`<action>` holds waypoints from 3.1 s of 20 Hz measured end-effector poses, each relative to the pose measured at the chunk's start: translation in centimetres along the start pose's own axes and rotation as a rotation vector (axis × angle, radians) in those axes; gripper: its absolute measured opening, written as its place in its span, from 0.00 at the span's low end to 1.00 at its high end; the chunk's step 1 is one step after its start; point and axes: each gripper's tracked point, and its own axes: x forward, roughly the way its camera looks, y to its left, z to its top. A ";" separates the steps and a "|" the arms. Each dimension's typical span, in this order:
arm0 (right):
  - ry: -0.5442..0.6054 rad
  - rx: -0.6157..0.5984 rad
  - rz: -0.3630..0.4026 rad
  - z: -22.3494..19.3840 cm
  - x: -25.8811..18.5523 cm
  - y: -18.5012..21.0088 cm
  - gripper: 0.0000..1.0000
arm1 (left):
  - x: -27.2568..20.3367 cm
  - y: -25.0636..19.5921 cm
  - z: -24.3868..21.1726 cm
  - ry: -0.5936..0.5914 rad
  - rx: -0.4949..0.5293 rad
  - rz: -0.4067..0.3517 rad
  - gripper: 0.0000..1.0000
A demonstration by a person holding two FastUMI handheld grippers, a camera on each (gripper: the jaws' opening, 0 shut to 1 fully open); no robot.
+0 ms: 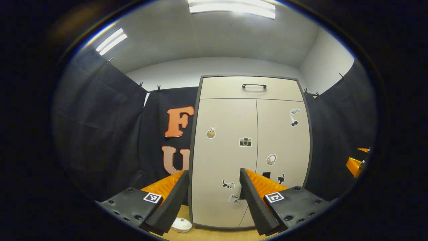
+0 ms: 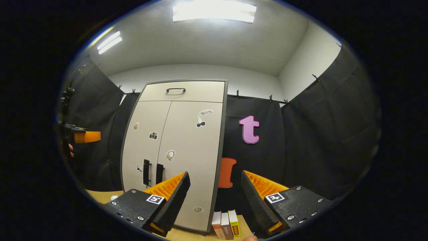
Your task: Open the right door of the double-door shoe cabinet with the right hand, and open the left door with the left hand.
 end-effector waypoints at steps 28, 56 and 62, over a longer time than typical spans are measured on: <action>0.232 0.126 0.068 -8.9 17.0 21.7 0.88 | 6.1 15.5 -6.6 0.074 0.039 0.006 0.95; 0.415 0.181 0.023 -15.0 20.0 22.9 0.21 | 5.6 18.7 -11.0 0.172 0.028 0.025 0.96; 0.425 0.199 0.069 -14.3 17.6 22.5 0.21 | 4.6 16.1 -11.4 0.205 0.019 -0.006 0.96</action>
